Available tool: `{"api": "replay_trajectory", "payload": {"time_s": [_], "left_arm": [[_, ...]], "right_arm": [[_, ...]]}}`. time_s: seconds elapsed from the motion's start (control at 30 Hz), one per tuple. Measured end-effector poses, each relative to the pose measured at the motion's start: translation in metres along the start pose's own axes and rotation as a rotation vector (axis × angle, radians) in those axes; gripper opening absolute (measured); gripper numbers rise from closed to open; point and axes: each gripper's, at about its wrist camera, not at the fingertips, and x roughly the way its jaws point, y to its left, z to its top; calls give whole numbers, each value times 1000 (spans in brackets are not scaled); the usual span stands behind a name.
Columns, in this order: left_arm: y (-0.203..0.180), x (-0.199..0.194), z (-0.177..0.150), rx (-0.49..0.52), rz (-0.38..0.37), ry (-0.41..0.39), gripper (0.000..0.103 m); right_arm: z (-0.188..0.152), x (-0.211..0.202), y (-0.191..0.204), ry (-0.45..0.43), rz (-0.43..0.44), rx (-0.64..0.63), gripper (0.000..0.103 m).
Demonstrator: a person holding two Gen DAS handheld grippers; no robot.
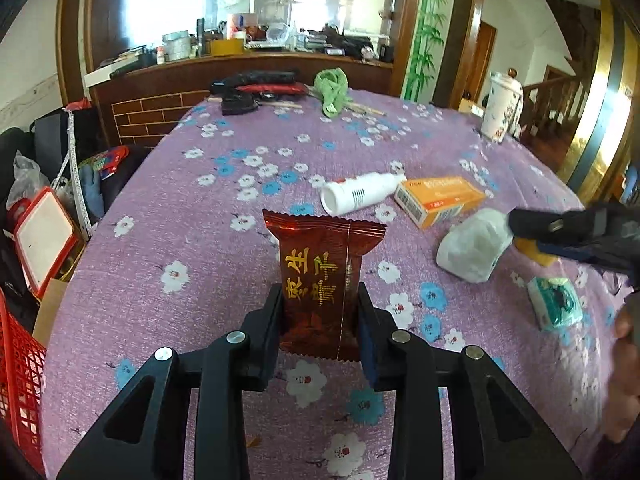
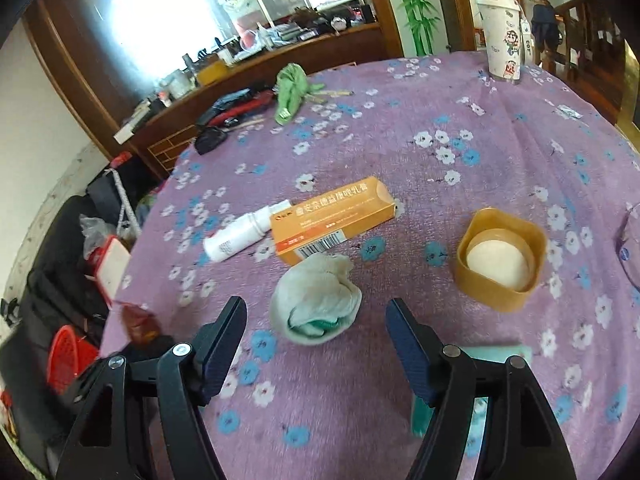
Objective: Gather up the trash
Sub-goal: 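Grasp the crumpled white cloth with the right tool while the left tool holds the candy wrapper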
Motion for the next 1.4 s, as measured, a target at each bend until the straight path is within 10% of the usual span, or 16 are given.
{"api": "replay_trajectory", "payload": {"time_s": [0.13, 0.43, 0.8, 0.97, 1.4], "left_arm": [[2, -2, 1, -2, 4, -15, 32], [5, -4, 3, -2, 28, -35, 32], [9, -3, 3, -10, 32, -33, 32], [9, -3, 3, -12, 27, -31, 32], [5, -3, 2, -1, 12, -30, 32]], "right_arm": [[-4, 22, 4, 32, -13, -24, 70], [-15, 14, 10, -55, 19, -111, 7], [-18, -5, 18, -115, 13, -149, 10], [-17, -14, 13, -169, -22, -129, 67], [-17, 34, 15, -27, -70, -161, 64]]}}
